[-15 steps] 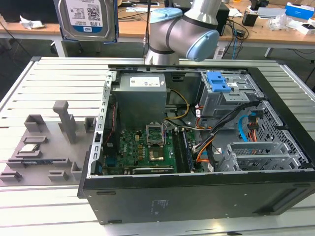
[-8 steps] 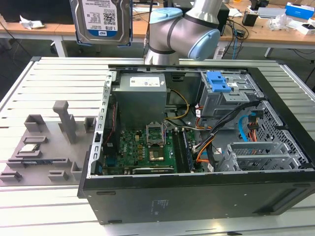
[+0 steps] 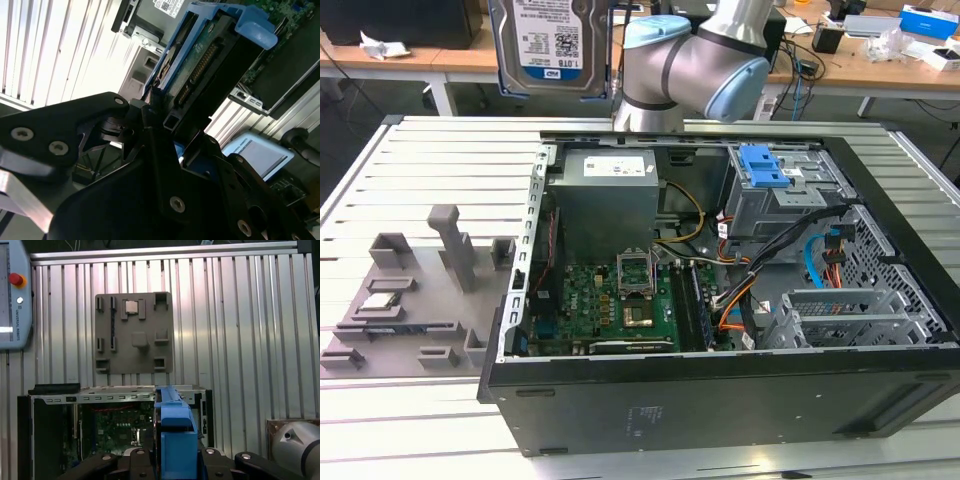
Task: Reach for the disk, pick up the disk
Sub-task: 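Pick up the disk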
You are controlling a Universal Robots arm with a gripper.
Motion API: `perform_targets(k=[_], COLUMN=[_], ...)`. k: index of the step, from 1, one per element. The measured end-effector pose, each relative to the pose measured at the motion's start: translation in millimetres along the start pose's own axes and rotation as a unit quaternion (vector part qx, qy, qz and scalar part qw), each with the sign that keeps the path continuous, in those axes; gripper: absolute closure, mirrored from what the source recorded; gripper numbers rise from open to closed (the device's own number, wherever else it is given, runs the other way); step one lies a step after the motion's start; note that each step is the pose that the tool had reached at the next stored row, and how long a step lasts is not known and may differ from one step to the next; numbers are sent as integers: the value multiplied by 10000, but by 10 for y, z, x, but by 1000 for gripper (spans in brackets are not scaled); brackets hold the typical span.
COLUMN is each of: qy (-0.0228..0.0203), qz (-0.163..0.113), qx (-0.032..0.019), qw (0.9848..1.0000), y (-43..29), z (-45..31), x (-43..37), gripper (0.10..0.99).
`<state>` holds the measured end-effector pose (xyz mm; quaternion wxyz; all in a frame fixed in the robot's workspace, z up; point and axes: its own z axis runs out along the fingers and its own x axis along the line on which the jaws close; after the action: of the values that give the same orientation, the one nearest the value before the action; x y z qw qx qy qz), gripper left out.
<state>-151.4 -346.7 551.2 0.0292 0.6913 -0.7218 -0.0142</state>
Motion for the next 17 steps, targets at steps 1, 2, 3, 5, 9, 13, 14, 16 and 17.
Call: perform_targets(k=[1, 2, 3, 5, 9, 13, 14, 16, 17], qy=[0, 1, 1, 1, 2, 3, 3, 4, 5], qz=[0, 0, 1, 0, 0, 0, 0, 0, 0], qx=[0, 0, -1, -1, -2, -2, -2, -2, -3], qw=[10000, 10000, 10000, 10000, 10000, 10000, 10000, 10000, 10000], y=[-19, -41, -56, -104, -206, -286, -319, -386, -405], z=[4, 8, 12, 24, 57, 94, 109, 131, 136], x=[-1, -2, -3, -5, -10, -14, -16, -20, -21], gripper=[722, 722, 722, 722, 722, 722, 722, 722, 722])
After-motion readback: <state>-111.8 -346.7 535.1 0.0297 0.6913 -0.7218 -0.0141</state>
